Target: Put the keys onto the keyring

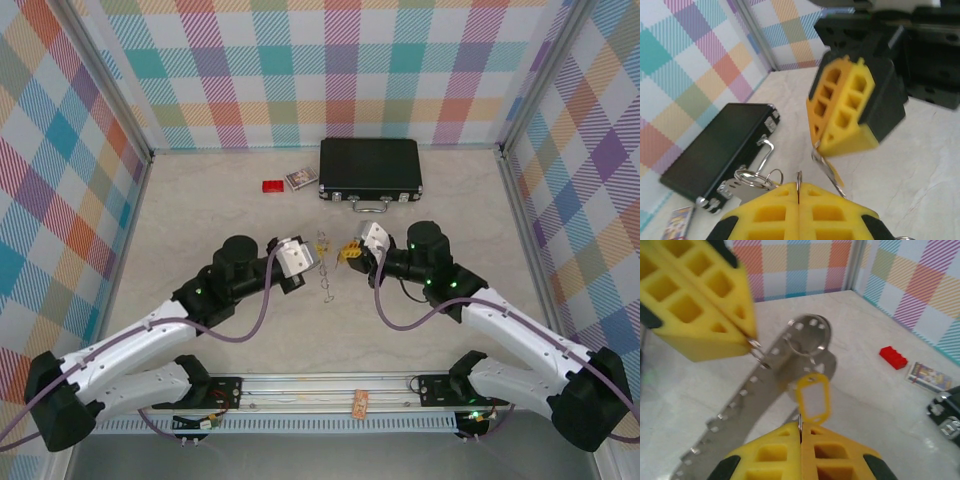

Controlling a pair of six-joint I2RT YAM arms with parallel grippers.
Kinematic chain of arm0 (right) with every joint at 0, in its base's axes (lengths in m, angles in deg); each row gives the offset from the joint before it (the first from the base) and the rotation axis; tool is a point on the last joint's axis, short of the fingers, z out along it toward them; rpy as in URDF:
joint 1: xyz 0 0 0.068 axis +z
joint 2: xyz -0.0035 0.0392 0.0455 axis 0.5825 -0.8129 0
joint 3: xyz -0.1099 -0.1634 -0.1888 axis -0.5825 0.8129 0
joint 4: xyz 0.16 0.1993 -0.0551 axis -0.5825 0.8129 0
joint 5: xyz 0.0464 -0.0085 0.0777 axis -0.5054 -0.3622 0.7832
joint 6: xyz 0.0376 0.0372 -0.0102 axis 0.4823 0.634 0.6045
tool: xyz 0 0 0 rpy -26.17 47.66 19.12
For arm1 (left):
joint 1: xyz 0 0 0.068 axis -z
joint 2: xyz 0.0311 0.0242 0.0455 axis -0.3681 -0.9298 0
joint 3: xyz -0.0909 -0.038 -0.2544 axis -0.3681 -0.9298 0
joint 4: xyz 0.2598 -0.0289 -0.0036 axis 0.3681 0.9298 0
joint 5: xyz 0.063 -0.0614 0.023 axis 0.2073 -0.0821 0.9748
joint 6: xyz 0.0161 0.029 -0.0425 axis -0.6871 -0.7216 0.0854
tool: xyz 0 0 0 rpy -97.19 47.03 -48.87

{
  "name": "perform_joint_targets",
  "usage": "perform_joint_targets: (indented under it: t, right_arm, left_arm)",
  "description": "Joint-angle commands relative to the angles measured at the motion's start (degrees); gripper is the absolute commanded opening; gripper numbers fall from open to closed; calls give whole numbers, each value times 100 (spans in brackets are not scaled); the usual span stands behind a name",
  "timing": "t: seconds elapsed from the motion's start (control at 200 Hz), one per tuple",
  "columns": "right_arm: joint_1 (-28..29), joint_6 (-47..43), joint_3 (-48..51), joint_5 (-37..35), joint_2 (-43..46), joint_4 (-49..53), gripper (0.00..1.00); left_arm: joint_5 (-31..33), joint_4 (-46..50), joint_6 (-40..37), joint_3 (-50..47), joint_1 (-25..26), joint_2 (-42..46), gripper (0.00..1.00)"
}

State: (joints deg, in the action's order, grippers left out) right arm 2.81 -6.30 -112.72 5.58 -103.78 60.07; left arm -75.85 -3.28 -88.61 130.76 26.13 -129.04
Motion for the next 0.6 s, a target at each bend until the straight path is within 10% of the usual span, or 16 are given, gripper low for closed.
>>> perform_joint_targets:
  t: [0.0,0.595]
  right_arm:
    - [185,-882,-261,-427,120,204,0]
    - [712,-1801,-127,-938,467,124,0]
  left_arm:
    - [523,-126,-757,-232,200,326,0]
    - [1357,-475,-2212,-550,739,569,0]
